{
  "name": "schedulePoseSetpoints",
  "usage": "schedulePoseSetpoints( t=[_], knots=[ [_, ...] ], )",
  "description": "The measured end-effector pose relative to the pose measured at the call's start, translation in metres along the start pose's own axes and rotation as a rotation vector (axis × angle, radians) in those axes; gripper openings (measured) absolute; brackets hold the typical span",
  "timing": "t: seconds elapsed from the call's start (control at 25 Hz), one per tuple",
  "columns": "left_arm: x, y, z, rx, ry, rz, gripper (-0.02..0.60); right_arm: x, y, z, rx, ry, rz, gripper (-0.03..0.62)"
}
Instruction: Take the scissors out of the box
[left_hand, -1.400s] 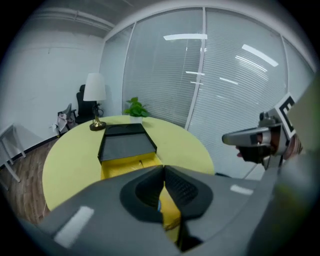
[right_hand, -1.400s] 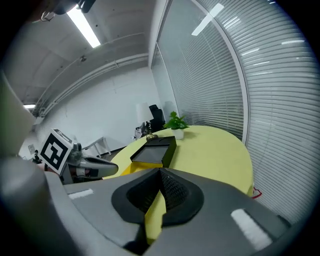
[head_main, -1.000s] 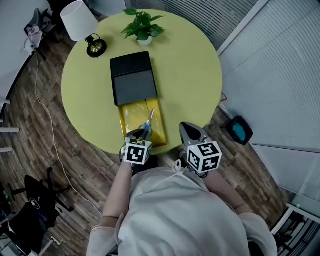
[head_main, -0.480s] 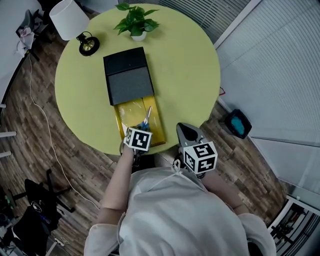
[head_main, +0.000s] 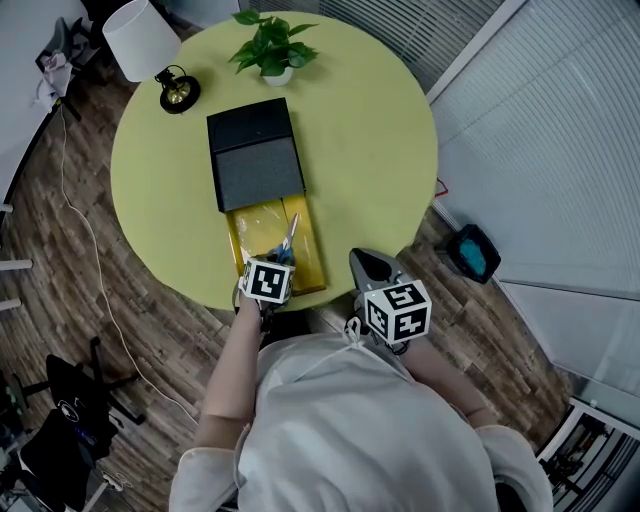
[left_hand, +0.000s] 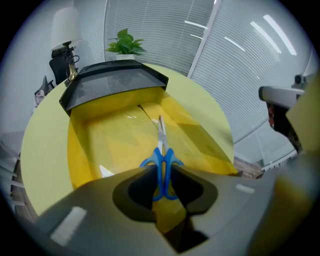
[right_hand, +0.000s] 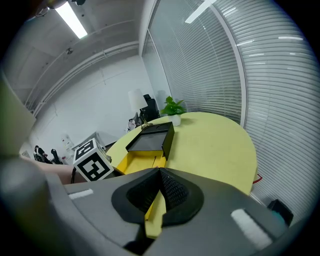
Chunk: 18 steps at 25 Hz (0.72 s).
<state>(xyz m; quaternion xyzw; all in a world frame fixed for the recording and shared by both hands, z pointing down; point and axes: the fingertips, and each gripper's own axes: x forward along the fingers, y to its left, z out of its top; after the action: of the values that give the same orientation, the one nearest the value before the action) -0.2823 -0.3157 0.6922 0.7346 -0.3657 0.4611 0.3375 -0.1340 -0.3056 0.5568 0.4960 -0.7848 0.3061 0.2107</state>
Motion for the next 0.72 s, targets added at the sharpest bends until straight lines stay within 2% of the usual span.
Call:
schedulePoseSetpoints(
  t=[0.16,0.36,0.72],
  knots=[
    [-0.007,0.000,-0.005,-0.012,0.006,0.008,0.092,-0.003,-0.006,-0.002,0.011,0.006,0.000,-0.002],
    [-0.023,0.000,0.002,-0.037,-0.061,0.019,0.092,-0.003,-0.013,-0.003,0.008,0.016,-0.001,0.000],
    [-0.086,-0.002,0.032,-0.091,-0.276,0.044,0.092,0.005,0.006,0.017,-0.058,-0.009,0.061,-0.002]
  ],
)
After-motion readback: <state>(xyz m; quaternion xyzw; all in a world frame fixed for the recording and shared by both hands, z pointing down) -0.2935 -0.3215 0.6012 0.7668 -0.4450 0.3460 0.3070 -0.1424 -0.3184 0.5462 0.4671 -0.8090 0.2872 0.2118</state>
